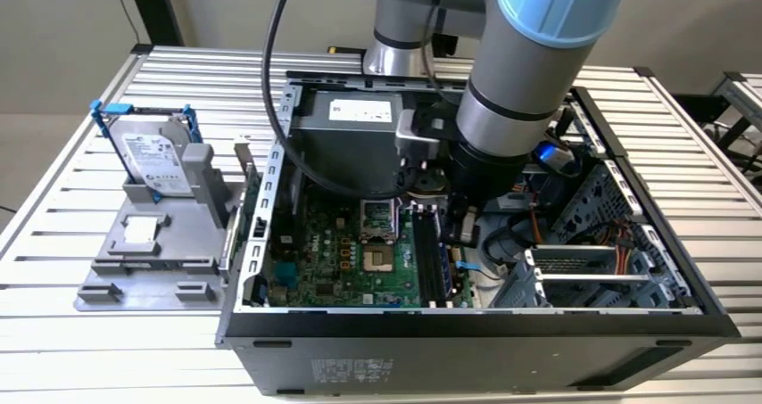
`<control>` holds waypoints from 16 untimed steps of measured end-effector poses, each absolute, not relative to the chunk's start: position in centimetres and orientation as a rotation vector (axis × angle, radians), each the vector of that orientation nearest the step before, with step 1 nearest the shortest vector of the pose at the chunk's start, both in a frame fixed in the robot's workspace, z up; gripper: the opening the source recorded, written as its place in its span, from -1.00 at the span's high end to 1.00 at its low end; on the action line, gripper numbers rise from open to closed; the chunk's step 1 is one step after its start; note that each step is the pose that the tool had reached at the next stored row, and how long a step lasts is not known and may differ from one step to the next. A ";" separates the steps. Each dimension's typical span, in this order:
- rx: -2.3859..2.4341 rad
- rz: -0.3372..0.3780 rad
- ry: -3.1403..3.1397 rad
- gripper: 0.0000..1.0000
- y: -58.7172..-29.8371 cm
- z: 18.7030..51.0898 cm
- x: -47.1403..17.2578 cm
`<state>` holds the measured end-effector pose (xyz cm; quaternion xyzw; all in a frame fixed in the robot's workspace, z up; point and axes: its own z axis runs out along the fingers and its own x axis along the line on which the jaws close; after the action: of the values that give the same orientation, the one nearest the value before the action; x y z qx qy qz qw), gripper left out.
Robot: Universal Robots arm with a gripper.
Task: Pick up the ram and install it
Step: 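Press down the ram until it locks into place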
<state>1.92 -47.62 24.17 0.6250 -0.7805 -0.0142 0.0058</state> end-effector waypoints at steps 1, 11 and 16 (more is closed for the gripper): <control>1.965 -0.045 -2.436 1.00 -47.6 24.2 1.9; 1.979 -0.045 -2.424 1.00 -47.6 24.2 2.0; 1.999 -0.045 -2.407 1.00 -47.6 24.1 2.2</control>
<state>2.22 -47.62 24.09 0.6388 -0.7692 -0.0142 0.0059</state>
